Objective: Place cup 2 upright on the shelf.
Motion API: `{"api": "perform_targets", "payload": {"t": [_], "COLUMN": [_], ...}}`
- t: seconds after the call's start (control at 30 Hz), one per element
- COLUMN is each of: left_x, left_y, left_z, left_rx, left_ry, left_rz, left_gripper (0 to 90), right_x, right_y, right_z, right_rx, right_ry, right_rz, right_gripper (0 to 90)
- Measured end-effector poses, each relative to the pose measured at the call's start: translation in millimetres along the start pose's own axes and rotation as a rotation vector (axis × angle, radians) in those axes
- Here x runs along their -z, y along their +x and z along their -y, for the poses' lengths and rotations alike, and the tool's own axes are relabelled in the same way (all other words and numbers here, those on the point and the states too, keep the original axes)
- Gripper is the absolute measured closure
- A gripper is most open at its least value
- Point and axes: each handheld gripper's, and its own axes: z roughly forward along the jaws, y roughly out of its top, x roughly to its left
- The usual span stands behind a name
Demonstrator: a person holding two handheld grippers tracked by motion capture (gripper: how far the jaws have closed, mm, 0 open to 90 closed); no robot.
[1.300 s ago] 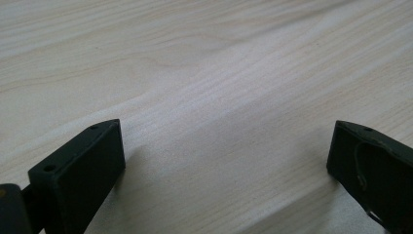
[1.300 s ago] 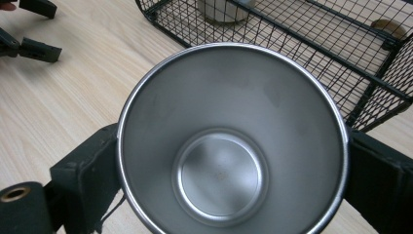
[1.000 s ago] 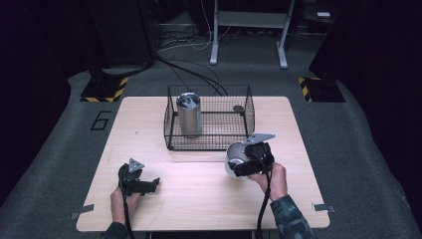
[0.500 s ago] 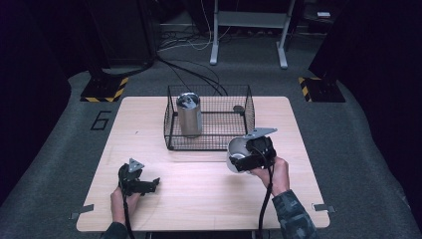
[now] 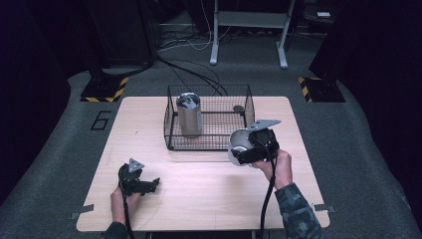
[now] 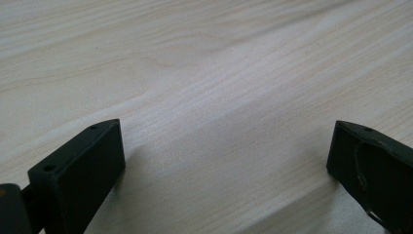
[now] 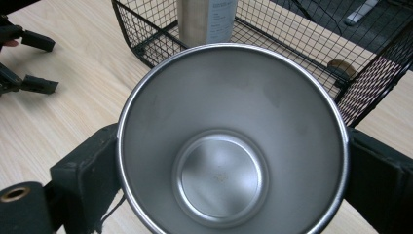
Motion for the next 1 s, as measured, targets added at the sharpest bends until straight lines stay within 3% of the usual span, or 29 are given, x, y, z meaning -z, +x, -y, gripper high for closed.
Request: {"api": "perform_targets", "payload": {"t": [0.3,0.43,0.53,0.67,1.0], "left_x": [0.0,0.0,0.0,0.0,0.0], "left_y": [0.0,0.0,0.0,0.0,-0.1], "left_z": [0.0,0.0,0.0,0.0,0.0], "left_rx": [0.000,0.000,0.000,0.000,-0.002], "left_ry": [0.000,0.000,0.000,0.000,0.000], "left_rz": [0.000,0.000,0.000,0.000,0.000], "left_gripper": [0.3,0.2,0.3,0.2,0.4], "right_x": [8.8,10.9,12.2,14.5,16.2], "right_y": [-4.2,-3.7,-5.6,-7.8,-18.7], "right_z": [-16.6,-22.7,-27.1,-32.7,-49.3], "right_rx": [0.023,0.008,0.034,0.012,0.019], "right_ry": [-0.018,-0.015,-0.018,-0.019,-0.040], "right_rz": [-0.004,-0.008,-0.007,-0.014,0.000], "right_gripper": [5.8,5.8,5.8,5.8,5.8]}}
